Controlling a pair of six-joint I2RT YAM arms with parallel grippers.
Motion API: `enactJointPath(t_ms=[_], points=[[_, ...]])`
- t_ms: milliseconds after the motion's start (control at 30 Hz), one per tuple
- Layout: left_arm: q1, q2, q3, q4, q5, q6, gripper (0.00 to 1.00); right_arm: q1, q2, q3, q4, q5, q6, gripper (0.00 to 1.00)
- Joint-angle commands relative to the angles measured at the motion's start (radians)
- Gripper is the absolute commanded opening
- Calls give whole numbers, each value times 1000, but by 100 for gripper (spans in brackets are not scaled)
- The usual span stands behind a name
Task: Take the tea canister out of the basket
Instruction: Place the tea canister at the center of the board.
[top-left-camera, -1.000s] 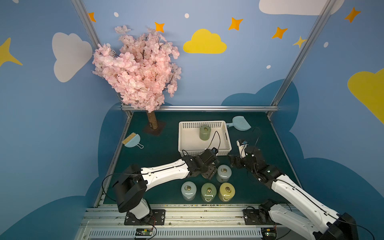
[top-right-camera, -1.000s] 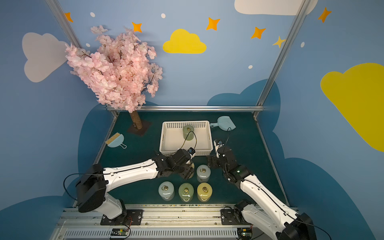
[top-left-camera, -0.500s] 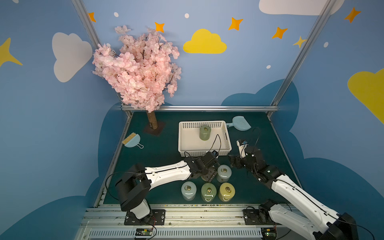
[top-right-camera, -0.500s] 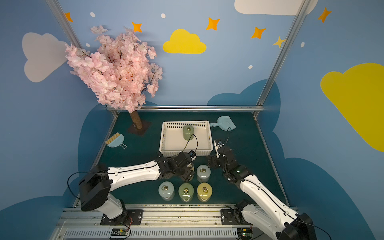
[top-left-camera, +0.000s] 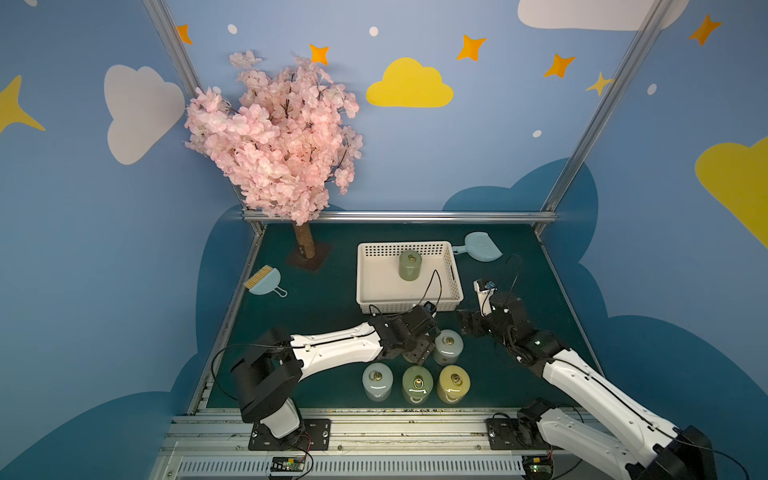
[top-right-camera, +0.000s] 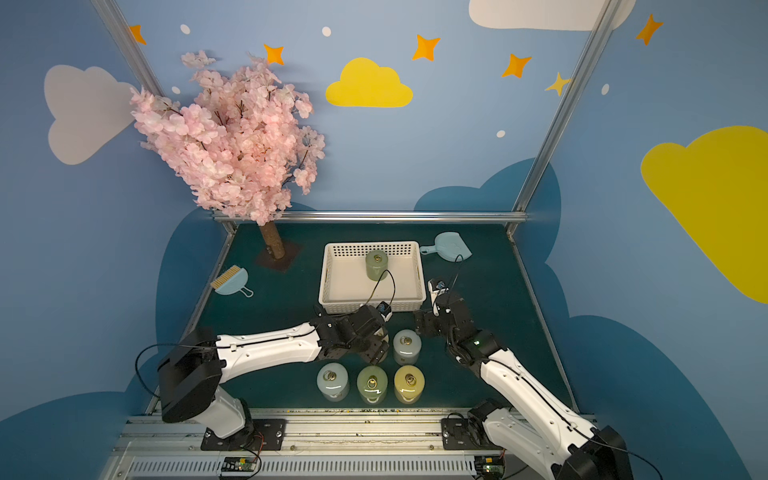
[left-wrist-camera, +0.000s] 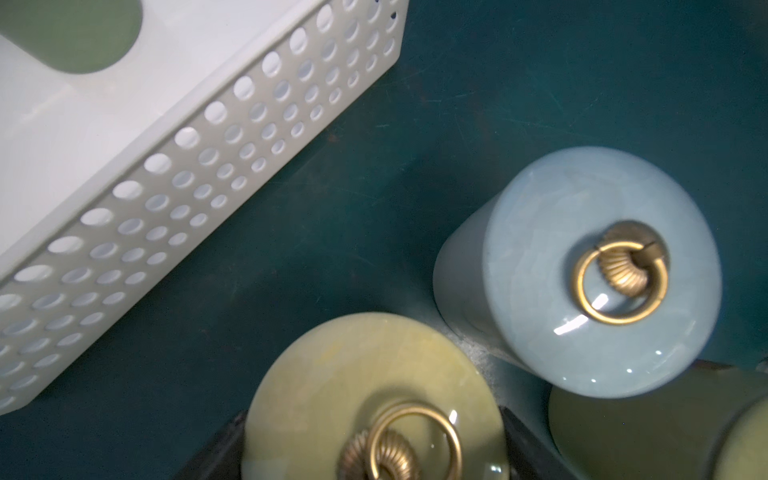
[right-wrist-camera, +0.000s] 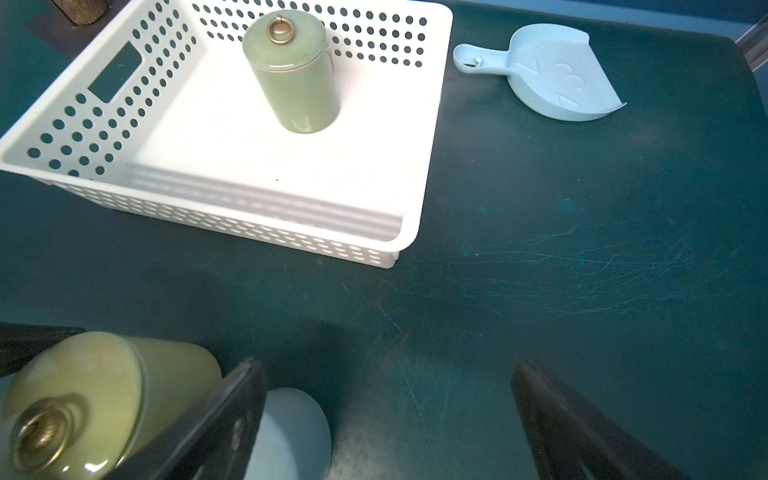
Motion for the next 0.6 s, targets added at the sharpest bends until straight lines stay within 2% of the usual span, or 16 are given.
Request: enactJointPath(t_ms=[0, 167, 567], points=[[-4, -14, 18, 15, -1, -17, 91, -3, -11, -10, 24, 0, 14, 98], [-5, -26, 31, 1, -1, -22, 98, -5, -11, -9, 24, 0, 15, 98], [-5, -64, 120, -120, -65, -54, 100, -7, -16, -11, 24, -2, 15, 98]])
